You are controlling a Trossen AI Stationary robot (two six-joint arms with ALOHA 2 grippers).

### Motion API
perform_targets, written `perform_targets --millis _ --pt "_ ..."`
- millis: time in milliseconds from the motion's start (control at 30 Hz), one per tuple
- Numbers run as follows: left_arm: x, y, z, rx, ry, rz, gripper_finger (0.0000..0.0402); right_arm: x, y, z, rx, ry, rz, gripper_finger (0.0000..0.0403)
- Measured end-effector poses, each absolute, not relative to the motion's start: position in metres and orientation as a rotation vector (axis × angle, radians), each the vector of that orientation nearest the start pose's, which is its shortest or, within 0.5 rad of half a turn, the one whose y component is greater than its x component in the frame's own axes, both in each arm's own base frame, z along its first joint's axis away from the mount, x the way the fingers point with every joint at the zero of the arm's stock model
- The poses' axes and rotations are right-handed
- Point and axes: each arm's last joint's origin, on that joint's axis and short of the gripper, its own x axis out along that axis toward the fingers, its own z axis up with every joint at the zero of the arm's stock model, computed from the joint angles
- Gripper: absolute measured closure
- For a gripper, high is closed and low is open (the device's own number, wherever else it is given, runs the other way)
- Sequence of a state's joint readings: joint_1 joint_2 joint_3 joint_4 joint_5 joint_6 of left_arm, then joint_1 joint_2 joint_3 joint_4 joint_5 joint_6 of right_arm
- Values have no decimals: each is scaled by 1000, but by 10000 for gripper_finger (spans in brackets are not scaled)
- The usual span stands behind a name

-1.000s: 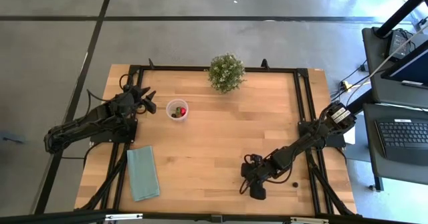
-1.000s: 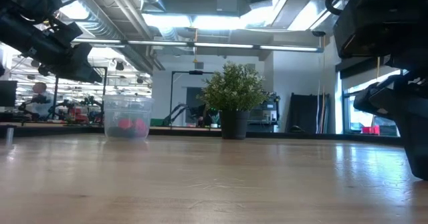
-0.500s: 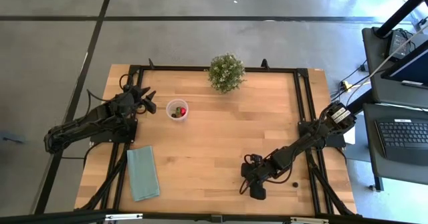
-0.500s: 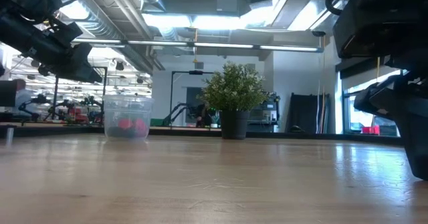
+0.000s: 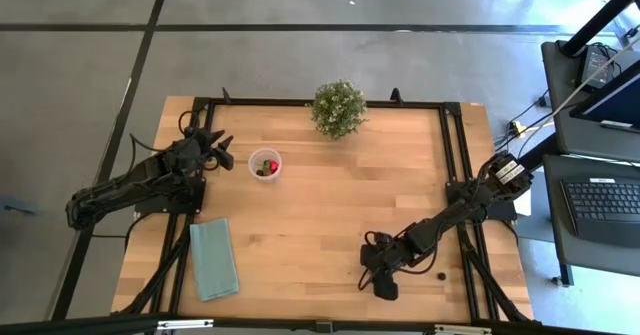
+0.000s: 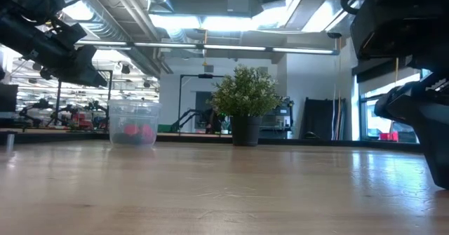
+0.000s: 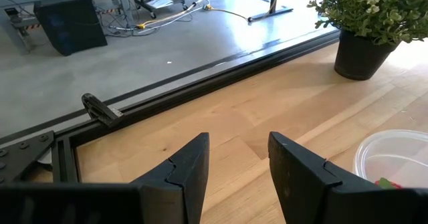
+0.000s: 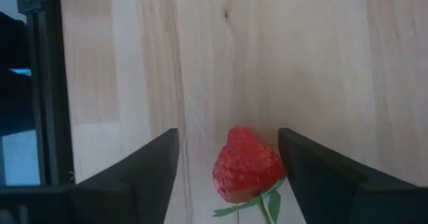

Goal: Pick and placing Produce into tupperware
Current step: Put the red strawberry into the transparent container

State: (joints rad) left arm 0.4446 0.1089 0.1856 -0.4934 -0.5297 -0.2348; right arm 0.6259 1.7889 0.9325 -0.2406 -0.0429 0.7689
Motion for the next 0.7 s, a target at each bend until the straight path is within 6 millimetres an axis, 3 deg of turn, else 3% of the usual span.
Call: perform_targets --millis 233,700 --pt "68 48 173 -194 319 1005 257 264 193 130 333 1213 173 131" --pt "68 48 173 -194 319 1005 257 260 190 127 256 1261 169 163"
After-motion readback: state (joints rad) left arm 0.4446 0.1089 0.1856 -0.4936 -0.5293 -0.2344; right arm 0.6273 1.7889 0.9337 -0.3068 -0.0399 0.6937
